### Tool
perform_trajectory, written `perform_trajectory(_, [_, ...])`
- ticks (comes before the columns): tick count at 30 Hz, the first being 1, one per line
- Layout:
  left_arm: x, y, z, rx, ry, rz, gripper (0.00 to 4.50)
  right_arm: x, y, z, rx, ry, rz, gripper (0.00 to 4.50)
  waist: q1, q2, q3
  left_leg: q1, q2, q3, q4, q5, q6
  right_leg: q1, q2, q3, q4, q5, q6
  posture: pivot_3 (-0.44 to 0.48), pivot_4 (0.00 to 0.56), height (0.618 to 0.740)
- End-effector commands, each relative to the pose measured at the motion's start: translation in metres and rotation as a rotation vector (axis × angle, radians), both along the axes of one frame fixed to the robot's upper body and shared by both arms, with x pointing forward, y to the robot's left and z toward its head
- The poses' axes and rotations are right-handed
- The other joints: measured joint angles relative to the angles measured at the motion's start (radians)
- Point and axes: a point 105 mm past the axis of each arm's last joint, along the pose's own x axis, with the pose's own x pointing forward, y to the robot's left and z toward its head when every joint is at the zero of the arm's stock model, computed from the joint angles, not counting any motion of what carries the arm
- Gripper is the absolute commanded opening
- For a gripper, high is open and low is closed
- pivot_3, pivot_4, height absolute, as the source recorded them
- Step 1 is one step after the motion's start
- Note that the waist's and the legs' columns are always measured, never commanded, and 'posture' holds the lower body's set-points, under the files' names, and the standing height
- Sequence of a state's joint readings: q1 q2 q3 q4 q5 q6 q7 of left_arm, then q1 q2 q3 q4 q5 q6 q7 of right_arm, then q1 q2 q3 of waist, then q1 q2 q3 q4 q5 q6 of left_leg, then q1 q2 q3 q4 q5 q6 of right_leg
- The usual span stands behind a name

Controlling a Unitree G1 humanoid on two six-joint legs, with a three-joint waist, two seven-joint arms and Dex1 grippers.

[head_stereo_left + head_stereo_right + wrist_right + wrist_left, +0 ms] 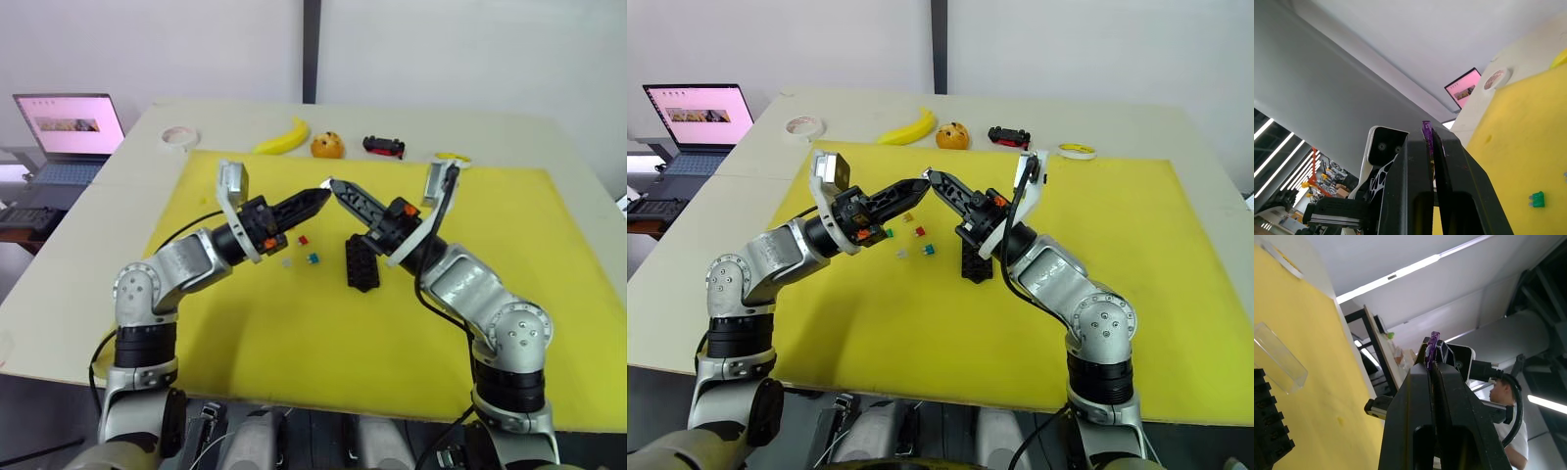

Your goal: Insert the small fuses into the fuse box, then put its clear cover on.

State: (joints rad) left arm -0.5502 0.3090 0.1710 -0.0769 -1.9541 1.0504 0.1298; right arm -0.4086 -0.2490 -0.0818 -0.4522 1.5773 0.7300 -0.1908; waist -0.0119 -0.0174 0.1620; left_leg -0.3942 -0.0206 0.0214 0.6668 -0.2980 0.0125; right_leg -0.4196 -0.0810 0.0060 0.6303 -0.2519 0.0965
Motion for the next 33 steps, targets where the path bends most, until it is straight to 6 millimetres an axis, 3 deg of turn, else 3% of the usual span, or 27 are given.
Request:
perform_trajectory(1, [-0.002, 0.002, 0.005, -0.011, -0.019, -0.013, 0.32, -0.009, -0.001, 0.016, 0.04, -0.054, 0.021, 0.0, 0.0, 0.0, 0.0, 0.0, 0.0, 0.0, 0.0, 0.0, 0.0, 0.0, 0.0, 0.0, 0.0, 0.0, 0.0, 0.0, 0.15, 0.74])
perform_trajectory(4, [-0.005, 0.012, 0.005, 0.007, -0.049, -0.033, 1.4, -0.013, -0.004, 0.02, 0.055, -0.057, 0.036, 0.0, 0.0, 0.0, 0.0, 0.0, 0.0, 0.0, 0.0, 0.0, 0.0, 0.0, 0.0, 0.0, 0.0, 0.0, 0.0, 0.0, 0.15, 0.74])
perform_trajectory(6, [-0.011, 0.019, 0.005, 0.073, -0.11, -0.057, 2.44, -0.017, -0.008, 0.023, 0.033, -0.076, 0.047, 0.0, -0.003, 0.0, 0.001, 0.0, 0.0, 0.0, 0.0, 0.0, 0.0, 0.0, 0.0, 0.0, 0.0, 0.0, 0.0, 0.0, 0.15, 0.74])
perform_trajectory(10, [-0.019, 0.027, 0.002, 0.31, -0.294, -0.107, 4.4, -0.026, -0.022, 0.02, -0.217, -0.198, 0.075, 0.0, 0.0, 0.001, 0.003, -0.001, 0.0, 0.001, 0.0, 0.0, 0.0, -0.001, 0.001, -0.001, -0.001, -0.002, -0.003, 0.0, 0.15, 0.74])
perform_trajectory(14, [-0.028, 0.022, -0.012, 0.581, -0.617, -0.234, 4.47, -0.029, -0.039, 0.003, -0.571, -0.333, 0.133, 0.0, 0.002, 0.002, 0.005, -0.002, -0.001, 0.002, -0.001, -0.001, 0.003, 0.0, 0.003, -0.002, -0.004, -0.002, -0.004, 0.0, 0.15, 0.74])
perform_trajectory(18, [-0.024, 0.02, -0.031, 0.707, -0.873, -0.34, 4.47, -0.025, -0.052, -0.015, -0.794, -0.455, 0.216, 0.0, 0.002, 0.002, 0.005, -0.003, 0.0, 0.004, -0.002, -0.002, 0.005, 0.001, 0.002, -0.002, -0.011, -0.003, -0.004, 0.0, 0.15, 0.74])
perform_trajectory(21, [-0.013, 0.01, -0.051, 0.808, -1.16, -0.379, 4.47, -0.018, -0.063, -0.044, -1.022, -0.592, 0.333, 0.0, 0.003, 0.002, 0.006, -0.005, 0.0, 0.004, -0.002, -0.003, 0.007, 0.0, 0.001, -0.002, -0.014, -0.002, -0.004, 0.0, 0.15, 0.74])
perform_trajectory(27, [0.006, -0.006, -0.07, 0.814, -1.264, -0.404, 4.47, -0.002, -0.07, -0.076, -1.153, -0.743, 0.432, 0.0, 0.006, 0.002, 0.007, -0.015, 0.0, 0.004, 0.003, -0.003, 0.008, -0.008, 0.001, -0.003, -0.014, 0.001, 0.003, 0.0, 0.15, 0.74])
perform_trajectory(33, [0.022, -0.019, -0.073, 0.813, -1.262, -0.356, 4.47, 0.006, -0.069, -0.08, -1.154, -0.792, 0.438, 0.0, 0.014, 0.001, 0.007, -0.015, 0.0, 0.003, 0.003, -0.003, 0.007, -0.008, 0.001, -0.004, -0.013, 0.002, 0.004, 0.0, 0.15, 0.74])
